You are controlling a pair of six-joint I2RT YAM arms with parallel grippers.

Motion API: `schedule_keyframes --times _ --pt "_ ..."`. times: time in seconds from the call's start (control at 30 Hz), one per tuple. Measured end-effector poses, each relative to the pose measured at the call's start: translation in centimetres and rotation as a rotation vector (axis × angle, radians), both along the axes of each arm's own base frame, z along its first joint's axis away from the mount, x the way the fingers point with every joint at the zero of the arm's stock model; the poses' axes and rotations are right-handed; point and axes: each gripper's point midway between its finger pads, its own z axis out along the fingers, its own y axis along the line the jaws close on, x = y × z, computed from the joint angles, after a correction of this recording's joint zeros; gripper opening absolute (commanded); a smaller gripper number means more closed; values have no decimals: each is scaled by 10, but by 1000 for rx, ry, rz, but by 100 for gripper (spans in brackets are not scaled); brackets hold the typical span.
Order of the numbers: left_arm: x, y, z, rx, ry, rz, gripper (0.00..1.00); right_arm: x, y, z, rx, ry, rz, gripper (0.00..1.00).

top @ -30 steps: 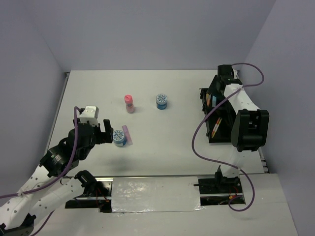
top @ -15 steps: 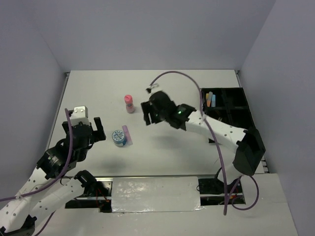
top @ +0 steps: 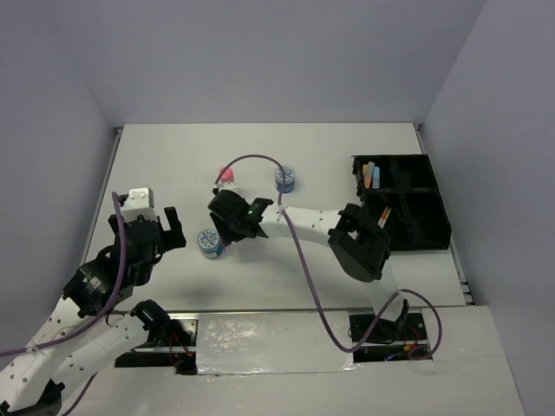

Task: Sort the stationery into containers
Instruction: Move the stationery to the center of the board, then pick up the stationery from the center of the board.

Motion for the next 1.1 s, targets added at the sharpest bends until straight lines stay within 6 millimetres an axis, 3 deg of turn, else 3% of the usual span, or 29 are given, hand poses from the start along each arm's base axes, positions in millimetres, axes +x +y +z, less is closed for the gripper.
schedule_keyframes --times 0.27,0.57,0.67,0.77,0.9,0.97,1.1 --pt "2 -6 -1 -7 6 -25 99 1 25 -2 11 9 26 65" --pt "3 -9 -1 2 10 -45 99 4 37 -15 3 27 41 64" --pt "3 -10 -1 -1 9 -48 99 6 39 -26 -16 32 43 54" --pt "3 -10 0 -2 8 -49 99 5 36 -42 -49 48 38 52" --pt "3 -11 0 -4 9 -54 99 7 34 -45 -67 40 32 35" --pt "3 -11 0 -6 7 -55 99 8 32 -45 -77 34 31 1" --pt "2 -11 2 -13 -3 -55 99 8 24 -42 -59 19 12 0"
